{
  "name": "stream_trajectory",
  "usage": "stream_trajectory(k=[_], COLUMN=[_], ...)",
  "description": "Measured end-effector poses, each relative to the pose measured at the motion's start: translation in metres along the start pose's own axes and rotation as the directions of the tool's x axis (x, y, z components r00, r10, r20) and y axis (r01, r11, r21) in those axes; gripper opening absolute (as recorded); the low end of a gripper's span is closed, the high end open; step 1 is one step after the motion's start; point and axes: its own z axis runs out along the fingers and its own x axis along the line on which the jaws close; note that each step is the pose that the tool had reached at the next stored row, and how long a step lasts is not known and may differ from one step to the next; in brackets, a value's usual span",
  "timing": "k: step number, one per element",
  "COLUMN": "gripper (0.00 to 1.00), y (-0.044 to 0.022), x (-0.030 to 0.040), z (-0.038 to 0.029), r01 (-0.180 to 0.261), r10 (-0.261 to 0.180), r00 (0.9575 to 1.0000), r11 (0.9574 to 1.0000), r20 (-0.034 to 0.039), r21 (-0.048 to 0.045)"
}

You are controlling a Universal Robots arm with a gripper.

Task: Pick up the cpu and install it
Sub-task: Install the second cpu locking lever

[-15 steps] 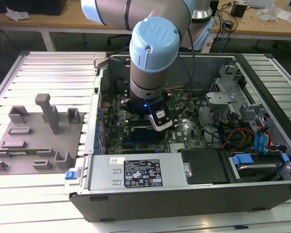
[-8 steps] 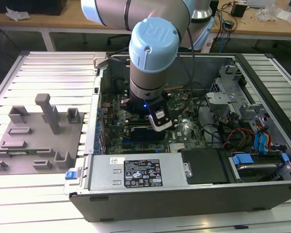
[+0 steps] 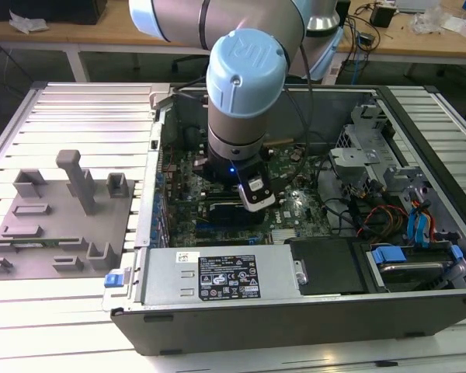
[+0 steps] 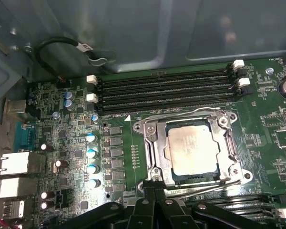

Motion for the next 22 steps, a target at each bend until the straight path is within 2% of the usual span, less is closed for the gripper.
stream_trajectory(k=[4,5,6,9,16,20,22], gripper=[0.11,0.11,0.11,0.11,0.11,0.11,0.11], y=[-0.0054,-0.0055,-0.0056,-0.0057,-0.0070,-0.0073,-0.0073], x=[-0.0008,-0.0008,-0.0007,-0.0008,-0.0009,-0.0010,-0.0010], z=[-0.0041,-0.0040,-0.0037,-0.0034,0.0005,0.0018,0.0018], r01=[-0.015,-0.018,-0.023,-0.027,-0.051,-0.065,-0.070], r10=[0.015,0.018,0.024,0.028,0.051,0.066,0.071], r00=[0.9999,0.9998,0.9997,0.9996,0.9986,0.9977,0.9973], r11=[0.9999,0.9997,0.9991,0.9989,0.9976,0.9962,0.9958], r20=[0.0049,0.0043,0.0043,0.0052,0.0133,0.0173,0.0188], r21=[-0.0018,-0.0147,-0.0340,-0.0387,-0.0479,-0.0584,-0.0593])
